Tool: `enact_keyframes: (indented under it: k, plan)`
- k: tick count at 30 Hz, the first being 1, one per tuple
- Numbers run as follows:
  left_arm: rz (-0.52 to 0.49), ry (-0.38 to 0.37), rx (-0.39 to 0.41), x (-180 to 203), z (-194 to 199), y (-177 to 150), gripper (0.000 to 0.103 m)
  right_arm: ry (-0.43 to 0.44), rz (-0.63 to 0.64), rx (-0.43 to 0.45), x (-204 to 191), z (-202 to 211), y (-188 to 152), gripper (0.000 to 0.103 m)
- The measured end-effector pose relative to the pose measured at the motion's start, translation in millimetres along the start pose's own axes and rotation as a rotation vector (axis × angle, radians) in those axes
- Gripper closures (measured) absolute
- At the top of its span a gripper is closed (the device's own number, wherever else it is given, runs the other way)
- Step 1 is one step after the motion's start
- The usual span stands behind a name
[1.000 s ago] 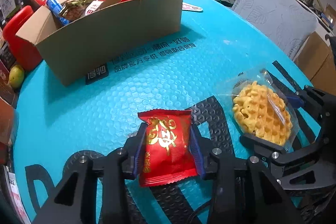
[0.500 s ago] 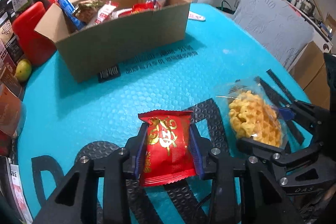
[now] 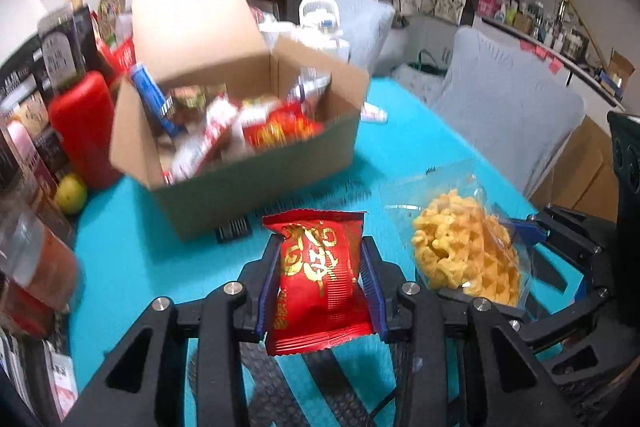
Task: Organize snacks
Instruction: 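Lift and carry the red candy packet and waffle with both grippers over the box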
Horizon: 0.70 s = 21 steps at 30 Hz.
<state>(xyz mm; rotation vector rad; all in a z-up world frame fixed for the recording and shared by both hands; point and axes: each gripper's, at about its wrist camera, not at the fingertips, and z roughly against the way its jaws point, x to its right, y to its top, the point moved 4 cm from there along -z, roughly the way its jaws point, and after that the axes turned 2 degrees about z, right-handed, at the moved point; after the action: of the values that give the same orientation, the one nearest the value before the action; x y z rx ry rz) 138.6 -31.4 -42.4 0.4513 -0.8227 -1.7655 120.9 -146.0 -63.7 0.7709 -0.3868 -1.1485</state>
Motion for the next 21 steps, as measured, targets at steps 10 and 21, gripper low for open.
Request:
enact_keyframes:
  k: [10, 21]
  plan:
    - [-0.009, 0.02, 0.158, -10, 24, 53, 0.066, -0.003, 0.042, 0.115, -1, 12, 54, 0.026]
    - [0.006, 0.041, 0.282, -28, 35, 102, 0.066, 0.018, 0.078, 0.234, -8, 17, 114, 0.026]
